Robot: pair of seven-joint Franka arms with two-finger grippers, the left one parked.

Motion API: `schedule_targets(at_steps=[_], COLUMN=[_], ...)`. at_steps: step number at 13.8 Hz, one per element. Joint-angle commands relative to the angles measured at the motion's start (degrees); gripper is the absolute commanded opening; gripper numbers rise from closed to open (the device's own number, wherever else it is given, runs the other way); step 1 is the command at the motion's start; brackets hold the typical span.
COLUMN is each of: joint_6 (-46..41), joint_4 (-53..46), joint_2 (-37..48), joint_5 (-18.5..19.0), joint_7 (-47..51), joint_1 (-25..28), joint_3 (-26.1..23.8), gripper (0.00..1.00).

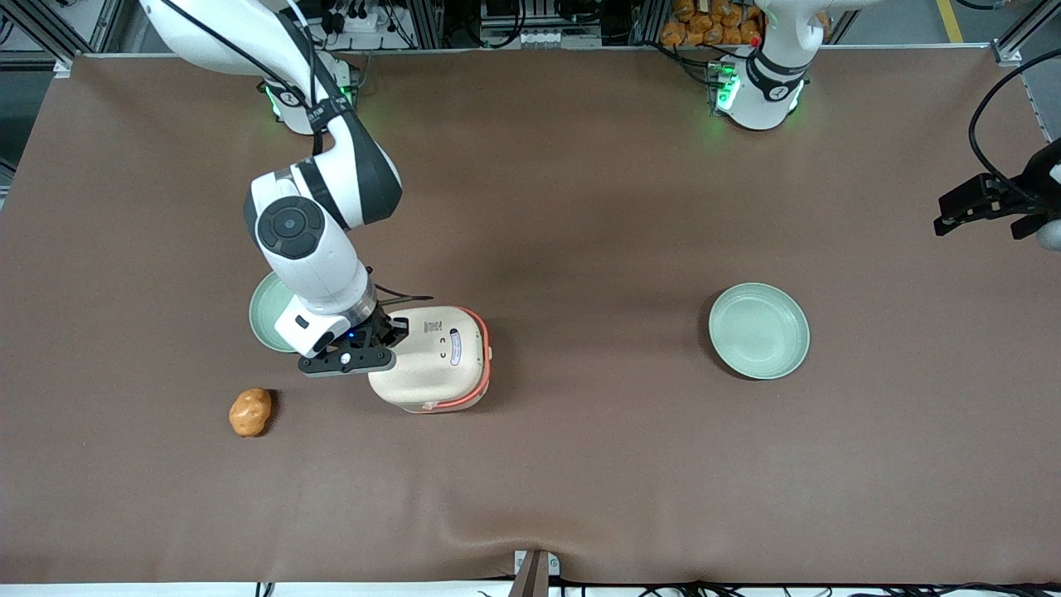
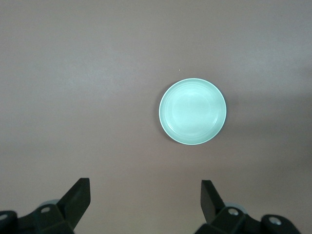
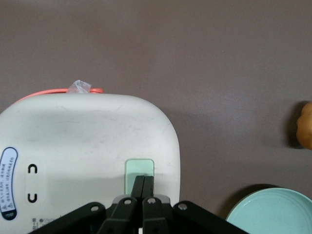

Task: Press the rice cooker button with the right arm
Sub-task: 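Press down on the green button with the closed right gripper fingertips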

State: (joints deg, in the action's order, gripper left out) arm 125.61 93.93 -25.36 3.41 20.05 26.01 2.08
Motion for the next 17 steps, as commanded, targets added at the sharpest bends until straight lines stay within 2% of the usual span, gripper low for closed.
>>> schedule_targets(at_steps=[1, 7, 17], joint_6=[0.43, 0.52, 0.78], joint_4=[-0.06, -0.06, -0.06], joint_2=[-0.4, -0.4, -2.15], joint_5=[0.63, 0.63, 0.81], joint_7=[1.13, 3.59, 3.59], joint_1=[-0.52, 0.71, -0.25], joint_3=[-0.58, -0.58, -0.58], gripper=[0.0, 0.0, 0.0])
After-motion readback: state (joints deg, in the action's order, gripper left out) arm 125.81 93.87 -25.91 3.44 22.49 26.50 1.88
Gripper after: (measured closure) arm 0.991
